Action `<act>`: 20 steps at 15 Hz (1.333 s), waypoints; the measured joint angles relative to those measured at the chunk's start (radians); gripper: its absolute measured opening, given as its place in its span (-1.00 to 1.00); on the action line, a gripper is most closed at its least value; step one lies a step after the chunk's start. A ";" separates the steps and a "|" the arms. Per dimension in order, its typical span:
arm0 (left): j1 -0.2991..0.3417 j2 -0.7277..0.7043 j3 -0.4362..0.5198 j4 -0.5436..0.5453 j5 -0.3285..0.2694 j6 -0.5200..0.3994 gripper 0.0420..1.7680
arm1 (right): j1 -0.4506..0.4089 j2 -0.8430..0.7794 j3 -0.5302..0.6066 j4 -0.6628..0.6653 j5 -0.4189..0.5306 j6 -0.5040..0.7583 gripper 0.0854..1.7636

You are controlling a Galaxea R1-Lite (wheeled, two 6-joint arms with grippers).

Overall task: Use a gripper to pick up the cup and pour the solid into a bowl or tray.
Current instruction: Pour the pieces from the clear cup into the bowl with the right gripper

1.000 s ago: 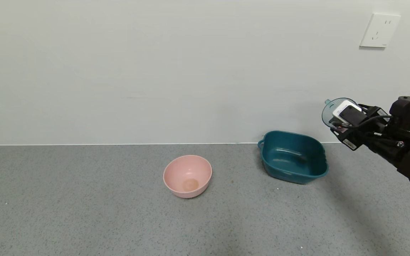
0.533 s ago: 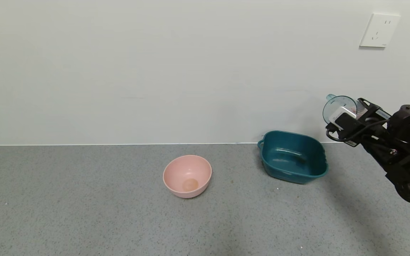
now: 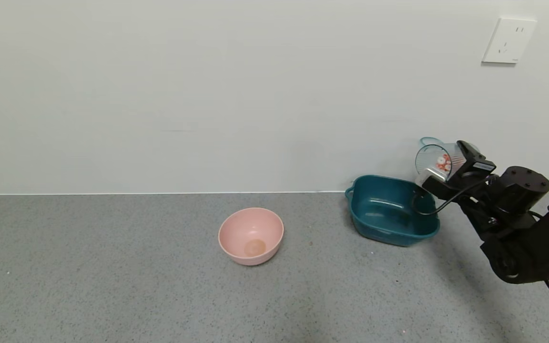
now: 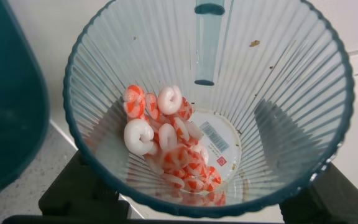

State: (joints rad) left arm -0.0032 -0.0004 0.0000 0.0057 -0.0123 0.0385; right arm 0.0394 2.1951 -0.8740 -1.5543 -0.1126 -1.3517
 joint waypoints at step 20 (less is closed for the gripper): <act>0.000 0.000 0.000 0.000 0.000 0.000 0.94 | -0.029 0.013 -0.075 0.026 0.261 -0.463 0.51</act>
State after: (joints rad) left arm -0.0028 -0.0004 0.0000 0.0062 -0.0119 0.0383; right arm 0.0109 2.2077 -0.9491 -1.5279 0.1485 -1.8151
